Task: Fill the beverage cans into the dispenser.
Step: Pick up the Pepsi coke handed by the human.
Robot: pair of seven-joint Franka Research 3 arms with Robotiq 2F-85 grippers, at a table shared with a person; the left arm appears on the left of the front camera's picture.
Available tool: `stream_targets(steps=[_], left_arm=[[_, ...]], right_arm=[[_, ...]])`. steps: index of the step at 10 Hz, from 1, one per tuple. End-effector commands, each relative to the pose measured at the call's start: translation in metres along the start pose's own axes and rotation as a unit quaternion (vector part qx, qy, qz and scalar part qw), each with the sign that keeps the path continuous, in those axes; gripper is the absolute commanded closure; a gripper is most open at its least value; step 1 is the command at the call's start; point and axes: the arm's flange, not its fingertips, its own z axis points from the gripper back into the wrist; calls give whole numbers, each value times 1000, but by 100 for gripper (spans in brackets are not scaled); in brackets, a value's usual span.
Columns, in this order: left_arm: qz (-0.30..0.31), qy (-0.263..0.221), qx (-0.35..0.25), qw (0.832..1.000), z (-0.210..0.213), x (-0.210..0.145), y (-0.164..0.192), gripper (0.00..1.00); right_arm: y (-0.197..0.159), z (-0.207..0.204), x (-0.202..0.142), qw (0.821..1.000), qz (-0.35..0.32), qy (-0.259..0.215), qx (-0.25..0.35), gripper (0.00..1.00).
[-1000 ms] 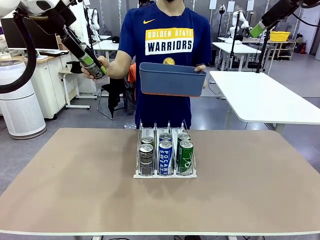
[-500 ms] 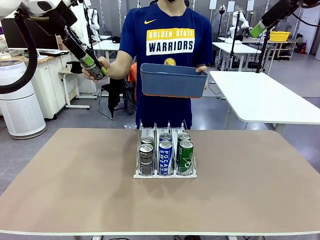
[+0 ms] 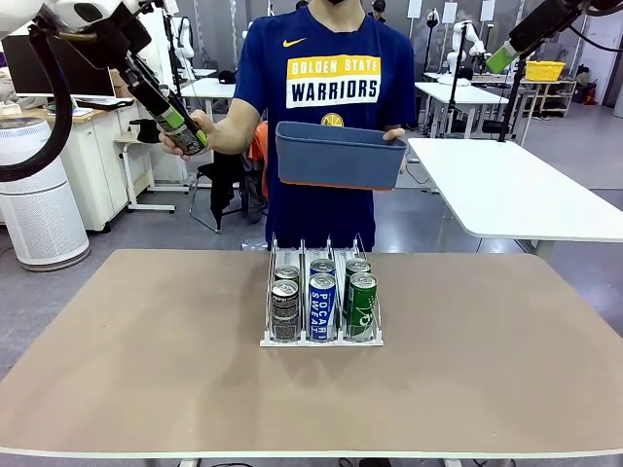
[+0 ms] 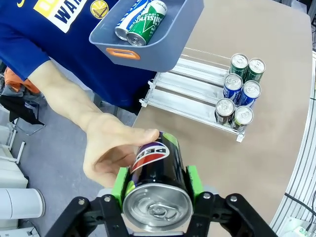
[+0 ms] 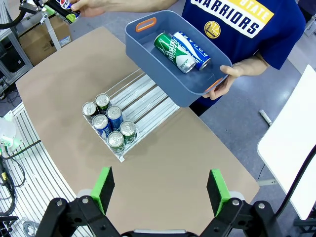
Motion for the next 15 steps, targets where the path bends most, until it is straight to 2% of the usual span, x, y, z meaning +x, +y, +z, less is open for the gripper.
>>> stream_targets(steps=[1,5,6,7,8,15], left_arm=[[8,20,2,1000,0,-1,3,98],[1,30,-8,1000,3,-1,0,100],[16,16,-16,1000,3,-1,1,100],[56,5,0,998,3,0,3,96],[-2,13,-8,1000,-1,-1,-2,96],[-2,13,-8,1000,-1,-1,-2,96]], right_arm=[[0,0,0,1000,0,0,0,0],[0,0,0,1000,0,0,0,0],[0,0,0,1000,0,0,0,0],[0,0,0,1000,0,0,0,0],[0,0,0,1000,0,0,0,0],[0,0,0,1000,0,0,0,0]])
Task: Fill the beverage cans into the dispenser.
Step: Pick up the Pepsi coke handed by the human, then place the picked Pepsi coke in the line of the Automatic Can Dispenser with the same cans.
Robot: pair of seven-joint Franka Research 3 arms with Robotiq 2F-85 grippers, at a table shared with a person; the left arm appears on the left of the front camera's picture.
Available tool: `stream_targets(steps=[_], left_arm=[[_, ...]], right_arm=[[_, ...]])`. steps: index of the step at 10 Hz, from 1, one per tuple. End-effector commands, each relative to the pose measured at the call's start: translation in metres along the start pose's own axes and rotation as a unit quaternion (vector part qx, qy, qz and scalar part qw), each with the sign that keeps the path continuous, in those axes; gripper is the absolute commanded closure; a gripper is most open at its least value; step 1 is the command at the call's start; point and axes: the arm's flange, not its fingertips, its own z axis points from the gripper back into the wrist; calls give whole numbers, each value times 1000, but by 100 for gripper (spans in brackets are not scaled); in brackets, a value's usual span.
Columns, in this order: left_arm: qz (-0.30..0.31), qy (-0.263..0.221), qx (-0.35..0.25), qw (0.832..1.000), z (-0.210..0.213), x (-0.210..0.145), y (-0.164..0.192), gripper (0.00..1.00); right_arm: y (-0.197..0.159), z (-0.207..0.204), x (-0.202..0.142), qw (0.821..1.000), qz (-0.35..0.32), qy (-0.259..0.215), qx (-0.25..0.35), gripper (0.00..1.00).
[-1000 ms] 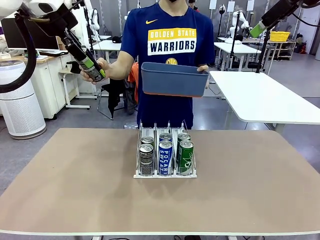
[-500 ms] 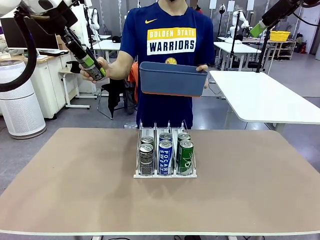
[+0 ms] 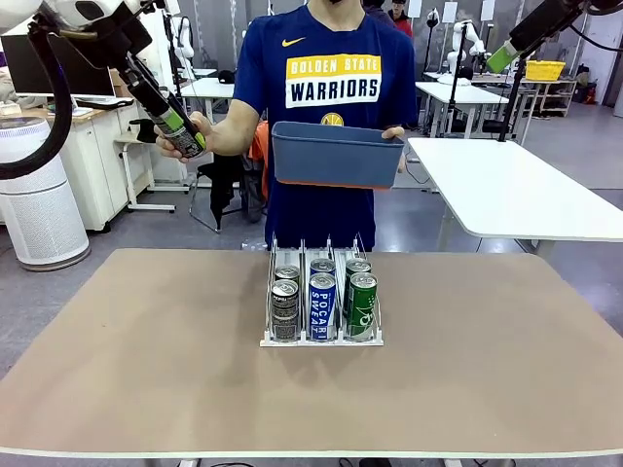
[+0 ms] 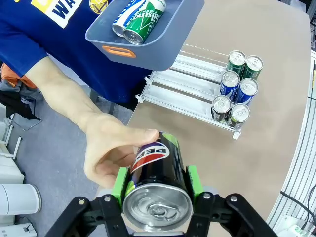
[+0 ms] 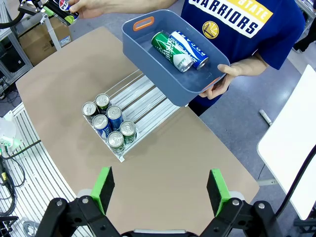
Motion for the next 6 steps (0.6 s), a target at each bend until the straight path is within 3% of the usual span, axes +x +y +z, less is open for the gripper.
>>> stream_targets(steps=[1,6], left_arm=[[-10,2,1,1000,-1,-2,1,96],[-10,2,1,1000,-1,-2,1,96]], right_arm=[[0,0,0,1000,0,0,0,0],[0,0,0,1000,0,0,0,0]])
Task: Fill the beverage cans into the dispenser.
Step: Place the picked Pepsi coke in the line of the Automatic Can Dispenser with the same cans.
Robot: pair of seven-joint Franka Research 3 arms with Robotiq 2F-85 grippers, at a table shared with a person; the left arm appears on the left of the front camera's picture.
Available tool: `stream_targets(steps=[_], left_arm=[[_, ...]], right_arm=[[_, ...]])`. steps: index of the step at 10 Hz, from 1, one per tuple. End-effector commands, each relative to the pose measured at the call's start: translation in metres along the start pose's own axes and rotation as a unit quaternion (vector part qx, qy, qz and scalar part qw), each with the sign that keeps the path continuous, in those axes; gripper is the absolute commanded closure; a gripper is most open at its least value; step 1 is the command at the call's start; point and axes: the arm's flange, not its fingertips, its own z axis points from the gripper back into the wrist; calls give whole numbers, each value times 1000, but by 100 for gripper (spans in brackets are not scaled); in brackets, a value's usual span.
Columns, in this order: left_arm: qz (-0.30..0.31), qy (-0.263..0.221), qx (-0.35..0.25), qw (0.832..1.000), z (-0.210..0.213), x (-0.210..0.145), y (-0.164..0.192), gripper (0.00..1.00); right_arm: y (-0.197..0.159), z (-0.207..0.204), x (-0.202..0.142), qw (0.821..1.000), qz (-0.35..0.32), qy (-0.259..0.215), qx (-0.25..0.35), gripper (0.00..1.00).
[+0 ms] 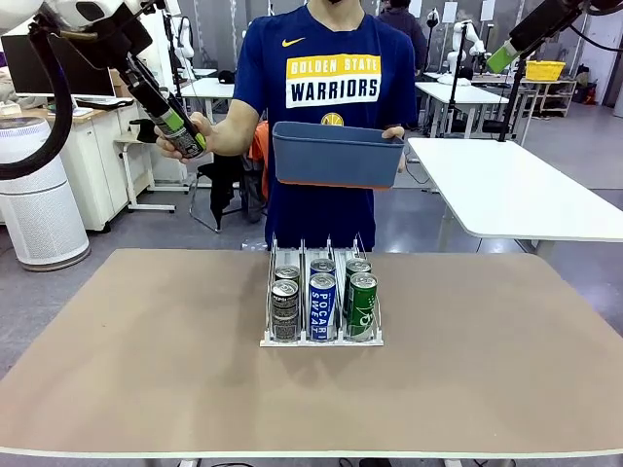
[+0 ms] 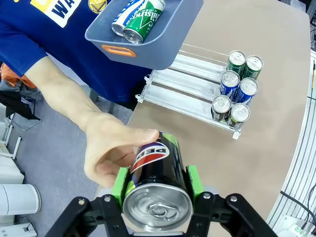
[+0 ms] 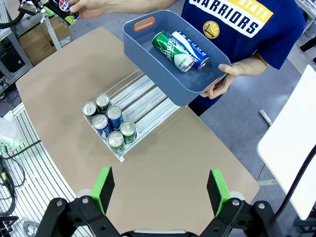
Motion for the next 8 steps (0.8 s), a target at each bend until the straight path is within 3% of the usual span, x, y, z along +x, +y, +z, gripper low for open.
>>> stream_targets(steps=[1,8], left_arm=[[-10,1,1,1000,0,-2,0,96],[-10,1,1,1000,0,-2,0,96]], right_arm=[[0,0,0,1000,0,0,0,0],[0,0,0,1000,0,0,0,0]])
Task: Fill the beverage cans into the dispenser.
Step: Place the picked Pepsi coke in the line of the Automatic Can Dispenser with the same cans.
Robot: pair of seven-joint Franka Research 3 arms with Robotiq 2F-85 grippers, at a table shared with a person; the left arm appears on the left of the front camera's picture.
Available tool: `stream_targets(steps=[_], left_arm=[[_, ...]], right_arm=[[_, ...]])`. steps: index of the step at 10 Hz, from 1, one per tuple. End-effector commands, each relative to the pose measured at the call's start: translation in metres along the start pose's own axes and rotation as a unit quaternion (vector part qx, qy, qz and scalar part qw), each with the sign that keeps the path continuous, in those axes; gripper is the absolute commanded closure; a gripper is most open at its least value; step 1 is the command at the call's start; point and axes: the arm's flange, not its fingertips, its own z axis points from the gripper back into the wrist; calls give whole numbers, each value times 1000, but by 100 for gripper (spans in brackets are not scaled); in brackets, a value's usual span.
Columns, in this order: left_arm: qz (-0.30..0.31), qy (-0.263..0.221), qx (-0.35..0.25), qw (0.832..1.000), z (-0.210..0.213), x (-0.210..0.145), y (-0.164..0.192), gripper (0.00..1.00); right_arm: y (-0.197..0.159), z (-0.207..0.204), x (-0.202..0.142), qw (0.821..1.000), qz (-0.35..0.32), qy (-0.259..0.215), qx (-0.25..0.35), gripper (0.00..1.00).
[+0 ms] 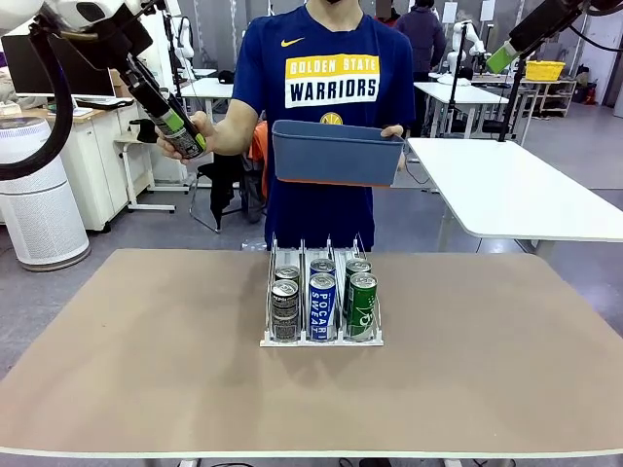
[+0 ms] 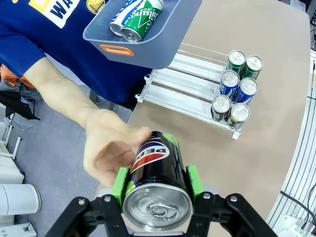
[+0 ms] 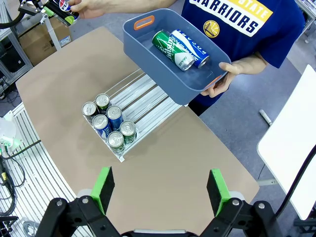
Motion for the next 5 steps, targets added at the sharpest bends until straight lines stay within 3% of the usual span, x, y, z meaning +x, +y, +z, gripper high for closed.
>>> stream_targets(steps=[1,5], left_arm=[[-10,1,2,1000,0,-2,0,96],[-10,1,2,1000,0,-2,0,96]], right_arm=[[0,0,0,1000,0,0,0,0],[0,0,0,1000,0,0,0,0]])
